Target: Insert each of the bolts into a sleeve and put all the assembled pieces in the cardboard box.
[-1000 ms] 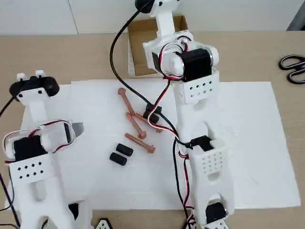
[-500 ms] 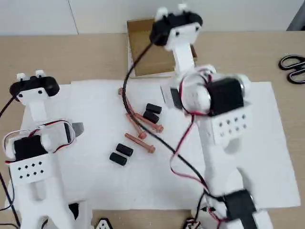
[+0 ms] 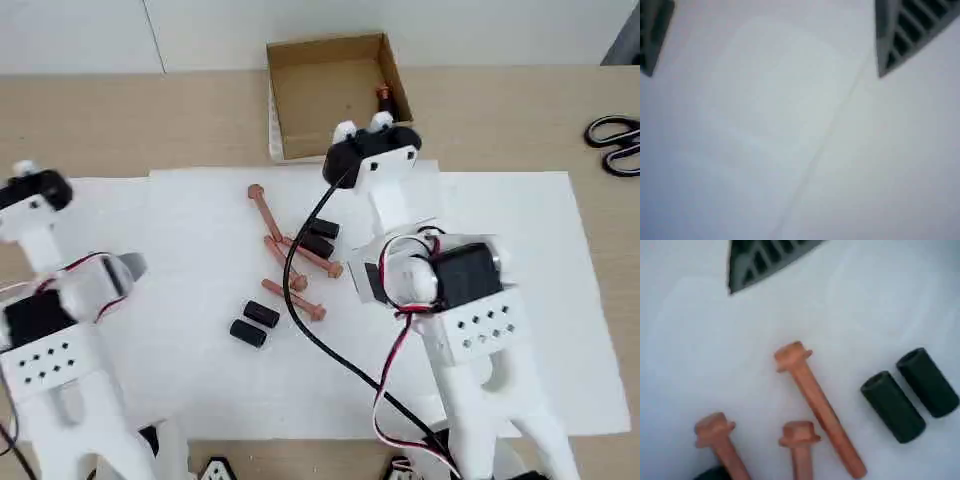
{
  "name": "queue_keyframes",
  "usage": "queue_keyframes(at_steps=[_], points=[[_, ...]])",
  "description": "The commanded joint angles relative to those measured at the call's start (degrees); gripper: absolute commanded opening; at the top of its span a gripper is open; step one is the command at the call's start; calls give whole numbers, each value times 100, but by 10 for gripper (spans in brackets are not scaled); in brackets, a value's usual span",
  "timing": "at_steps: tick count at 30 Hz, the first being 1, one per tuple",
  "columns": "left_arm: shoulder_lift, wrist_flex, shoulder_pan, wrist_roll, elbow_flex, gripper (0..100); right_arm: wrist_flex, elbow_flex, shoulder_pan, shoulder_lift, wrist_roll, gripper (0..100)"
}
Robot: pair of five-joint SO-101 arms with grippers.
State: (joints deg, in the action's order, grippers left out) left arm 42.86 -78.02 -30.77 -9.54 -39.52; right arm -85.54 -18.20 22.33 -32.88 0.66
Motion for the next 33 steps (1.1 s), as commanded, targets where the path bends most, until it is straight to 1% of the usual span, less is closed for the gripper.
queue_keyframes(at_steps=[1, 4, 6, 7, 11, 16, 21, 27, 31, 33], points=[[18, -193, -756, -44, 242, 269, 1288, -651, -259, -13, 246, 236], [18, -413, -1240, -44, 251, 269, 1930, -1064, -189, 259, 396, 236], [18, -563, -1398, -35, 251, 269, 2167, -1143, 136, 523, 747, 236], [18, -624, -1433, -35, 251, 269, 2255, -1152, 303, 673, 853, 236], [18, -774, -1424, -35, 242, 269, 2589, -1143, 963, 1279, 897, 235], [18, -774, -1433, -35, 242, 269, 2615, -1116, 1622, 1613, 853, 235], [18, -774, -1415, -35, 242, 269, 2589, -1116, 2018, 1604, 369, 234], [18, -774, -1415, -35, 242, 269, 2457, -949, 2677, 1640, 290, 234], [18, -774, -1415, -35, 242, 269, 2484, -923, 2993, 1648, -193, 236], [18, -774, -1415, -35, 242, 269, 2484, -923, 3055, 1657, -211, 235]])
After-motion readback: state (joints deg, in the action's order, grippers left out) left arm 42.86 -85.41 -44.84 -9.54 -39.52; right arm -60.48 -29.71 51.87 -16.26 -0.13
